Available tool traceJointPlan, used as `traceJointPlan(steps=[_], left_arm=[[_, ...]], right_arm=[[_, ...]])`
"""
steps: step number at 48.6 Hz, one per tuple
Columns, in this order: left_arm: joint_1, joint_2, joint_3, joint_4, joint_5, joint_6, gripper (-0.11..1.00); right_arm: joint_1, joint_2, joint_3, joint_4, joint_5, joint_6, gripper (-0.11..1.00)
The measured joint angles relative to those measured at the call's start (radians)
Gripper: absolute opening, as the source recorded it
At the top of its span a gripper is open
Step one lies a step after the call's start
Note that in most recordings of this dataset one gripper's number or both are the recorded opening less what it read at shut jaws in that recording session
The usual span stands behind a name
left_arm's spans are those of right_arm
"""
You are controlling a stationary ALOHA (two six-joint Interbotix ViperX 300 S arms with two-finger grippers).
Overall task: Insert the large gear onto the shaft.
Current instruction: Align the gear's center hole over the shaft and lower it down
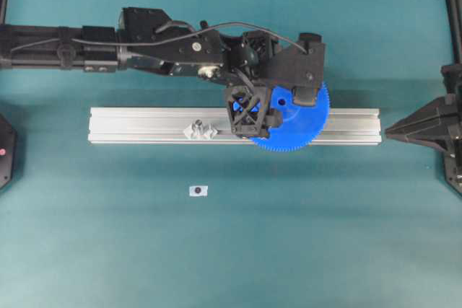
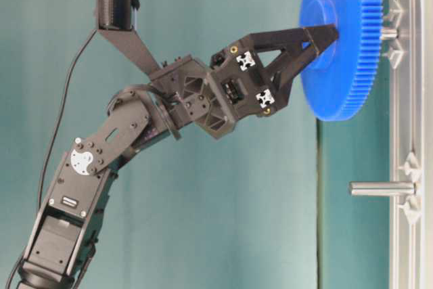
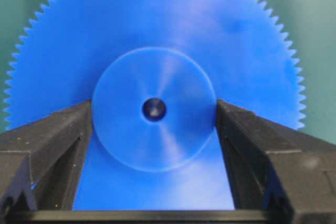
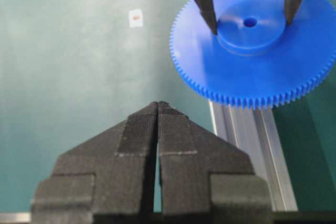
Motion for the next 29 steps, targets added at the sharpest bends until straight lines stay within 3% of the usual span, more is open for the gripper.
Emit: traceJointPlan(steps=[29], left_arm=[[0.0,0.014,-0.035,0.0,0.005,-0.011,0.78]], right_arm=[[0.0,-0.003,0.002,0.0,0.0,-0.002,0.01]])
